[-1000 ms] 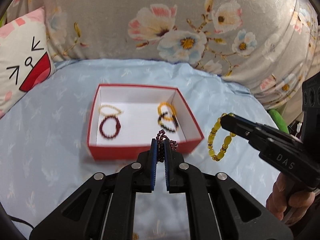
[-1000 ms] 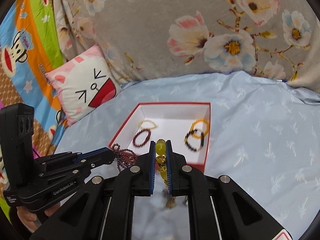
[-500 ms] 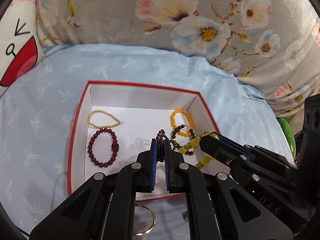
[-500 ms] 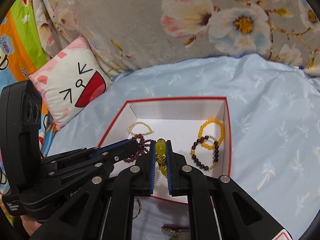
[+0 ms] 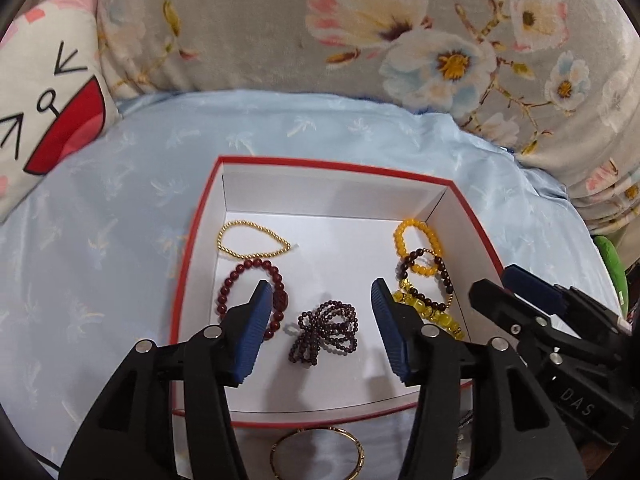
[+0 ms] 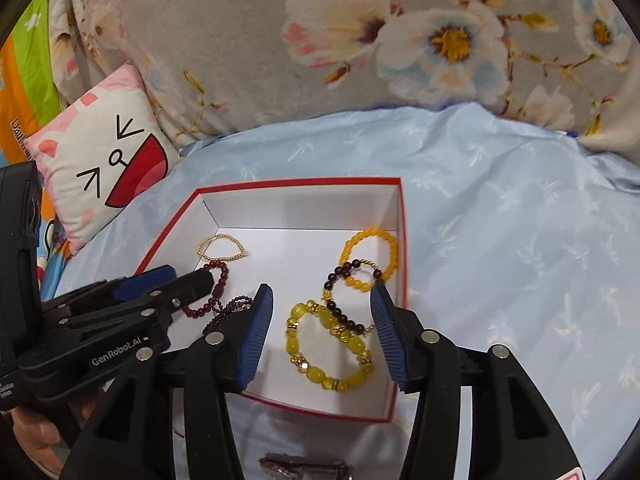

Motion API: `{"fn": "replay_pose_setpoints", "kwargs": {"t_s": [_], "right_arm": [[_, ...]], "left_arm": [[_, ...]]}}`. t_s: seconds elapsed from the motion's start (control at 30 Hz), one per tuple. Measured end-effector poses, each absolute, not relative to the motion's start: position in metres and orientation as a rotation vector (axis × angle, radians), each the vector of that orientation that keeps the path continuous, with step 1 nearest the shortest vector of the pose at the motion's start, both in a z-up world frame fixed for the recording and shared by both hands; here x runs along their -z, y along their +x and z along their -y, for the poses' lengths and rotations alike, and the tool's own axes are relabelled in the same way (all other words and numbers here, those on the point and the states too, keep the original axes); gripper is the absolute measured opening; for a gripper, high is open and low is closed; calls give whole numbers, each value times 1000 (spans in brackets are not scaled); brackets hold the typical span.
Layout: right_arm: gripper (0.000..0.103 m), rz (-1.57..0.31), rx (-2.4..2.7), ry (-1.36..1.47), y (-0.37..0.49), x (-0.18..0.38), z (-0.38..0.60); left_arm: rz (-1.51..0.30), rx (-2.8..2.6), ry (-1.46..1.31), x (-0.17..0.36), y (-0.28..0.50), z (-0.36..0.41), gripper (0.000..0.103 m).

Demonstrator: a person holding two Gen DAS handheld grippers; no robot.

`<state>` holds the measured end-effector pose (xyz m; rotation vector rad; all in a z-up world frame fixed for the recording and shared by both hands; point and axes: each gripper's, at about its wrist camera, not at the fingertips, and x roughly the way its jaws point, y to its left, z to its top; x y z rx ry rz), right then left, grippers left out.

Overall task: Organize jewelry
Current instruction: 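Carry both bracelets into the red box and open both tools, then withdraw both open tools from the box toward the bangle and watch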

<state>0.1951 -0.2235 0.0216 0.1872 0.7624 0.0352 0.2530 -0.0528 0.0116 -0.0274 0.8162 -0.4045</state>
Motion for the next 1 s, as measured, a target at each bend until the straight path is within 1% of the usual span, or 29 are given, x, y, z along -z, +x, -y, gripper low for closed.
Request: {"fn": "replay_pose_setpoints", "kwargs": {"t_s": [0.2, 0.4, 0.77, 1.0], "right_arm": [[50, -749, -51, 175, 170, -31, 222], [50, -748, -67, 162, 135, -35, 216], [50, -821, -72, 152, 73, -17, 210], [50, -874, -86, 169, 50, 1, 204]], "left_arm": [[-766, 384, 28, -25, 230, 51, 49], [-767, 365, 55, -27, 202, 44, 50], [-847, 348, 51, -1, 150, 24, 50], [-900, 345, 43, 17, 127, 16, 50]]}}
